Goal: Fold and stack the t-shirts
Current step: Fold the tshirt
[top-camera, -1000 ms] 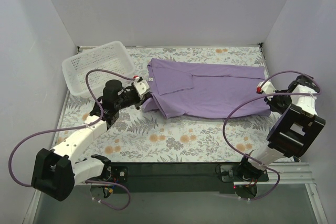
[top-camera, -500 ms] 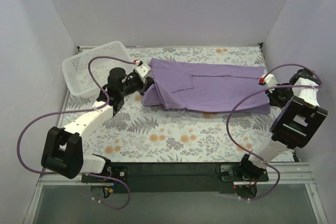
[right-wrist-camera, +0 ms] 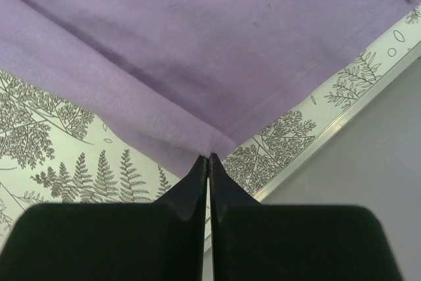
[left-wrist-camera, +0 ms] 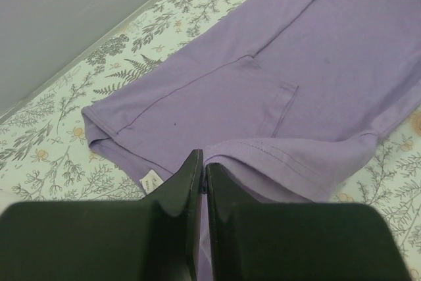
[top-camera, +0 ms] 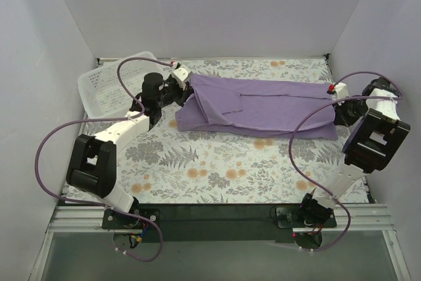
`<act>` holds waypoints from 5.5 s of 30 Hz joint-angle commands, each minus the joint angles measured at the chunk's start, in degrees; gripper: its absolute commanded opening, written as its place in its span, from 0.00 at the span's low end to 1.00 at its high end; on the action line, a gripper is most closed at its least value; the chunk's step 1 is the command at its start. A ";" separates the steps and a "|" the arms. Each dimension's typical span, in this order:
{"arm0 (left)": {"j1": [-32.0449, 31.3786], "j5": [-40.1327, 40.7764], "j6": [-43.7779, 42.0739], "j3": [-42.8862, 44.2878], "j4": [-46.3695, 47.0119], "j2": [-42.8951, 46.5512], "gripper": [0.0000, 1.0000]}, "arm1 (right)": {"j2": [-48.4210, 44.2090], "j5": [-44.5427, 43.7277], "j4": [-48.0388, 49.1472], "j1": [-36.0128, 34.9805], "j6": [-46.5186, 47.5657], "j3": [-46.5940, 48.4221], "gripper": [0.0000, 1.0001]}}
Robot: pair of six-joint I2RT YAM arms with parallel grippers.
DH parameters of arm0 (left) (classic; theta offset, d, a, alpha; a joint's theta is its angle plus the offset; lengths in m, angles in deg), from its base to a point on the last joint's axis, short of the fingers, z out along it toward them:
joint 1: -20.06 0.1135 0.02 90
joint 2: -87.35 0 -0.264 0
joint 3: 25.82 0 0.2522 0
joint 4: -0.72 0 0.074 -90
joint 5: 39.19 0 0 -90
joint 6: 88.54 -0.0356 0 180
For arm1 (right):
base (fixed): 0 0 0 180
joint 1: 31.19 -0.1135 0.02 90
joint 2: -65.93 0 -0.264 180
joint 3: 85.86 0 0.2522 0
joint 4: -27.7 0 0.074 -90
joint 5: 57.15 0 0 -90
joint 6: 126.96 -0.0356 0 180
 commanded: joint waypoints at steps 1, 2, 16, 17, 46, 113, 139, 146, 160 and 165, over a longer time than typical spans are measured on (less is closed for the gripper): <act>0.57 2.41 0.12 3.12 2.09 -1.27 0.00 | 1.60 2.25 0.00 -0.33 -4.59 4.38 0.01; 0.74 2.77 0.12 3.38 2.27 -1.62 0.00 | 1.96 2.17 0.18 -0.33 -5.12 5.34 0.01; 1.18 4.88 -0.50 9.89 2.36 -9.44 0.00 | 7.41 3.75 2.81 -2.00 -12.41 9.21 0.01; 1.18 4.70 -0.50 10.24 2.45 -9.79 0.00 | 7.67 3.57 3.08 -2.00 -12.68 9.39 0.01; 1.18 7.78 2.14 16.48 5.96 -17.53 0.00 | 11.72 -1.61 7.91 -2.18 -17.51 10.18 0.01; 1.27 8.83 5.48 23.95 7.98 -26.76 0.00 | 13.47 -3.46 12.22 -2.09 -21.73 10.36 0.01; 1.09 12.79 18.82 33.52 4.13 -36.33 0.00 | -1.81 6.38 27.69 -5.16 -33.69 -9.76 0.58; 1.09 17.45 26.83 40.30 -3.44 -40.73 0.00 | -7.35 9.11 27.25 -7.54 -34.04 -15.57 0.58; 1.18 14.03 34.31 51.90 -8.98 -38.46 0.50 | -10.17 16.48 18.83 -10.43 -25.97 -19.09 0.58; 1.71 11.82 32.99 41.67 -8.98 -25.14 0.54 | -12.10 20.54 10.91 -14.56 -15.86 -17.51 0.58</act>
